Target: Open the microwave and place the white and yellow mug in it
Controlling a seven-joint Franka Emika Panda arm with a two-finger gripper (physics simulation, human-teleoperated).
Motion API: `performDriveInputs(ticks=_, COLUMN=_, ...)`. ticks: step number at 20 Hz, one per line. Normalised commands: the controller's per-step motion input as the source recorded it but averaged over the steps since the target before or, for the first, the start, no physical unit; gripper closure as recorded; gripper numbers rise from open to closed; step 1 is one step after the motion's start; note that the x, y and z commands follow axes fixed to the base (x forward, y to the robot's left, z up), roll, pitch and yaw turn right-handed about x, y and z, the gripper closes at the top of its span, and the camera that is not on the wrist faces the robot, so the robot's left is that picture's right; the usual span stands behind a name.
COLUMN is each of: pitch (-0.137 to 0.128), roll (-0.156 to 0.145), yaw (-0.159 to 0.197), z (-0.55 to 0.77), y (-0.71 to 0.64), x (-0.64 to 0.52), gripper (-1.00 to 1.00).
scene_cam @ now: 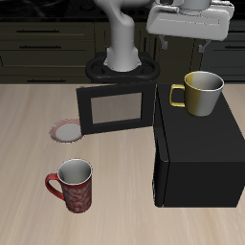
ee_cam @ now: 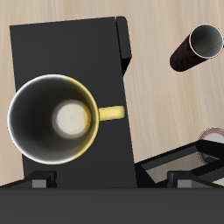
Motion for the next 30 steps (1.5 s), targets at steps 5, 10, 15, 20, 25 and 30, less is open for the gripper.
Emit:
performDriveInputs(ticks=5, pitch=0.027, roll=0.028, yaw=-0.023, z=-0.19, y=0.16, x=0.03, gripper=-1.00)
performDriveInputs(ticks=10, pitch=0.030, roll=0.029, yaw=-0.008, z=-0.28, y=0.10, x=0.02, gripper=-1.00)
performDriveInputs(ticks=15, pitch=0.011, roll=-0.001, yaw=-0.018, z=-0.14, y=0.00, x=0.06, gripper=-1.00)
performDriveInputs(ticks=20, pitch=0.038, roll=0.015, yaw=-0.020, z=-0.21, y=-0.01, x=0.07, gripper=-1.00)
performDriveInputs(ticks=25, pitch=0.028, roll=0.018, yaw=-0.010, z=-0.19, y=-0.02, x=0.03, gripper=-1.00)
performDriveInputs(ticks=30, pitch=0.050, roll=0.022, yaw=-0.008, z=-0.32, y=0.02, x=0.05, gripper=-1.00)
